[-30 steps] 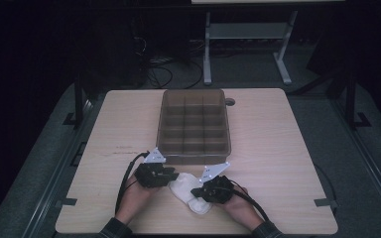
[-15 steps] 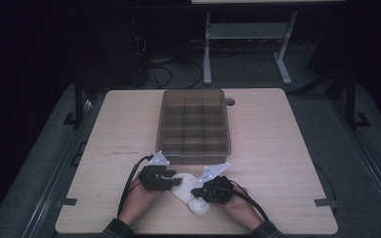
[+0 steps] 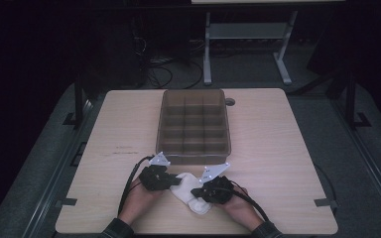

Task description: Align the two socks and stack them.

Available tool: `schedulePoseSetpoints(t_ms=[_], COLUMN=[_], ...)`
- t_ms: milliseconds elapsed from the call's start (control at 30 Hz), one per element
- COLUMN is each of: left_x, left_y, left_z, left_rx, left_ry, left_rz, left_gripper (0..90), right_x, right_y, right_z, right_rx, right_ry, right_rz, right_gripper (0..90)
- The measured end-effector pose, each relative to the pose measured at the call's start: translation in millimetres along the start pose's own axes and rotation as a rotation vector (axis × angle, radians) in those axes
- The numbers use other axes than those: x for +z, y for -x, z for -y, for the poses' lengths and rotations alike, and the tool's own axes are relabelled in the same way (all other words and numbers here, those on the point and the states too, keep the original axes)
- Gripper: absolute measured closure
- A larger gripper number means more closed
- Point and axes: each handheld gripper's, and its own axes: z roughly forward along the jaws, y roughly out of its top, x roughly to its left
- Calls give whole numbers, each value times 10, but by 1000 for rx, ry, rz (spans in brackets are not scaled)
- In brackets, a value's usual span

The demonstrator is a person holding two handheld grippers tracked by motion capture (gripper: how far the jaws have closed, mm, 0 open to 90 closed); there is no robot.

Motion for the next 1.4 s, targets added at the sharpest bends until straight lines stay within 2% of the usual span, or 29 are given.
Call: schedulePoseSetpoints(t_ms=[100,233,467,833,1167,1400], left_x=[-9,-51,-176,-330,-399,-419], left_y=[-6,-37,-15,92,74,44], left_z=[-26,-34,-85,-176,-178,-167], left_rx=[8,-7,-7,7,-21,-28], left_ry=[-14,-7,41,100,140,148], left_rz=[6,29,55,103,127,125], left_gripper=[816,825,830,832,833,832], right_x=[1,2,4,37,161,265], right_y=[-1,-3,-3,-18,2,41], right_z=[2,4,2,-28,-135,-206], right_rx=[2,5,15,24,30,46], right_ry=[1,2,0,2,22,54], right_rz=[0,2,1,4,28,50], right_gripper=[898,898,898,899,899,899])
